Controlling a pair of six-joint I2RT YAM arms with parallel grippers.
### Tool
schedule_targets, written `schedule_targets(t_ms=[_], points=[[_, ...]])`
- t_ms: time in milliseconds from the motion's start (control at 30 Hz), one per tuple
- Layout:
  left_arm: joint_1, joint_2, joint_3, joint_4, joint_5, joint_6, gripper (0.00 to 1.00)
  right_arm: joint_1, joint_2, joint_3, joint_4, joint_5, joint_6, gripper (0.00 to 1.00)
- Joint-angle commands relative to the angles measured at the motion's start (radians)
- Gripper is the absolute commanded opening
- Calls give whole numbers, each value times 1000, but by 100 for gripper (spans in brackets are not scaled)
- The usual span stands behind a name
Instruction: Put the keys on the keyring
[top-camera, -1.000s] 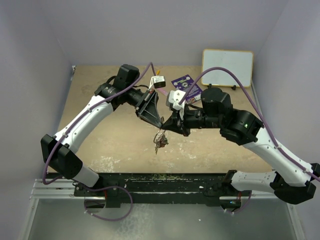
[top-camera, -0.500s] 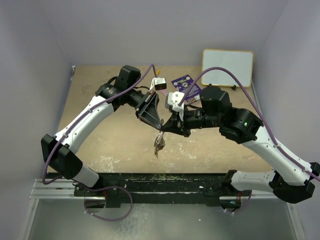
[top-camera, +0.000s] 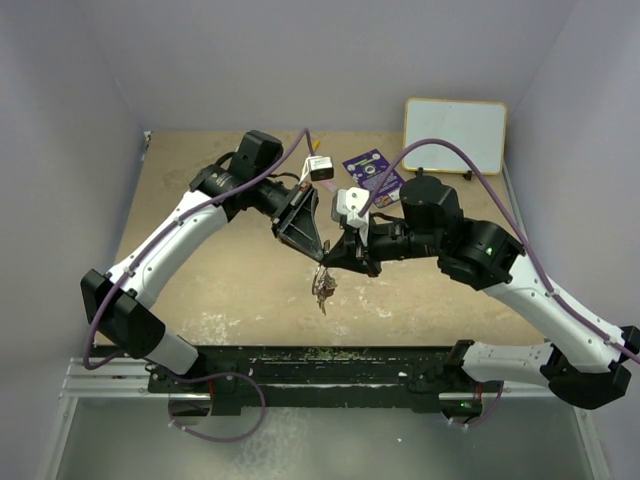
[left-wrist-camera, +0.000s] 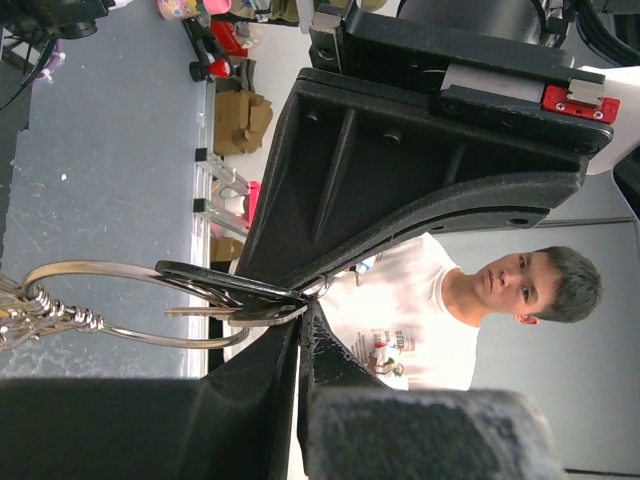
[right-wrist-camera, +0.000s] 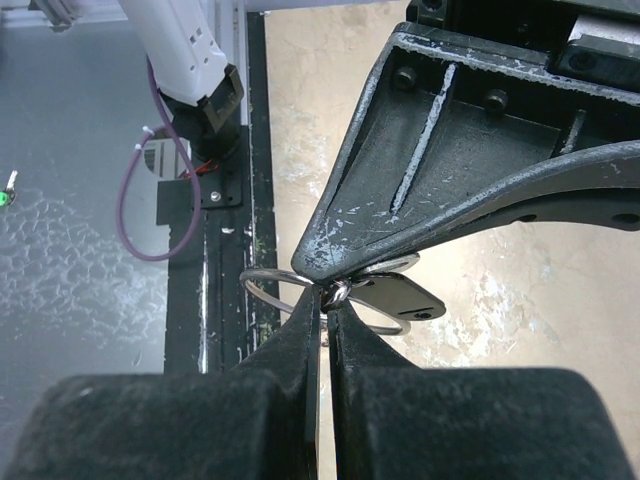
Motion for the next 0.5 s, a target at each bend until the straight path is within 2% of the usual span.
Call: schedule_targets(t_ms=[0,467], points=[[-35,-23,92,40,211,15,4,12,52,-26,19,-62,3,0],[-43,-39,111,31,211,17,4,12,121,-19,-29,-97,-5,0]])
